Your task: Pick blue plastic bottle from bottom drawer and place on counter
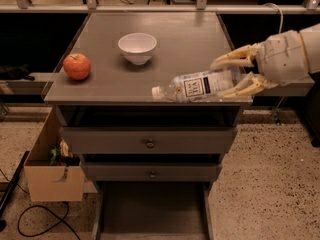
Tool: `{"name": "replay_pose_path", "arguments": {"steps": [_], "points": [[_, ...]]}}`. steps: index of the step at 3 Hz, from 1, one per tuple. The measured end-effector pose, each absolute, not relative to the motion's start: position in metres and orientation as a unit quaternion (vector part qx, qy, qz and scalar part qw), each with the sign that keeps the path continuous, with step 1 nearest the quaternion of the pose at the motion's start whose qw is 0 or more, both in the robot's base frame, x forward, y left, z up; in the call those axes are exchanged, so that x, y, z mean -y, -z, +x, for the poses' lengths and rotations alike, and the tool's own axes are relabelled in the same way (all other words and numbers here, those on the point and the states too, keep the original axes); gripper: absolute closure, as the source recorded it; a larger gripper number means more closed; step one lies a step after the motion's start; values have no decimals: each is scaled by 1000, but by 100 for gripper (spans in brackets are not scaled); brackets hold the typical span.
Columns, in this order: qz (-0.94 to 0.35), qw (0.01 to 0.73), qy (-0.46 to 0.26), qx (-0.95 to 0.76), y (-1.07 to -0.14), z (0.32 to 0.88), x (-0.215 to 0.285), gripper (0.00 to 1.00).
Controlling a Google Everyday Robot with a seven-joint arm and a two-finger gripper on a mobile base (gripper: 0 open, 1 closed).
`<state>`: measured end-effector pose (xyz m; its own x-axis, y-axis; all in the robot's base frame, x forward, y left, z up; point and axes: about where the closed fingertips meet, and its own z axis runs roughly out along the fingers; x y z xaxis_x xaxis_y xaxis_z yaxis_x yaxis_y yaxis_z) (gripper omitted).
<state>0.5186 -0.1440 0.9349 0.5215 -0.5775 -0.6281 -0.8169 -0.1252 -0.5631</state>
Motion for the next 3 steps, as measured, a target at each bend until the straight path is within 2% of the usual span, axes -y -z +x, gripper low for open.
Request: {"name": "replay_pose_path", "arguments": {"steps": [2,3], "points": [[-691,513,-183,-475,-955,594,144,100],[-685,510,-141,-501,-956,617,150,100]]}}
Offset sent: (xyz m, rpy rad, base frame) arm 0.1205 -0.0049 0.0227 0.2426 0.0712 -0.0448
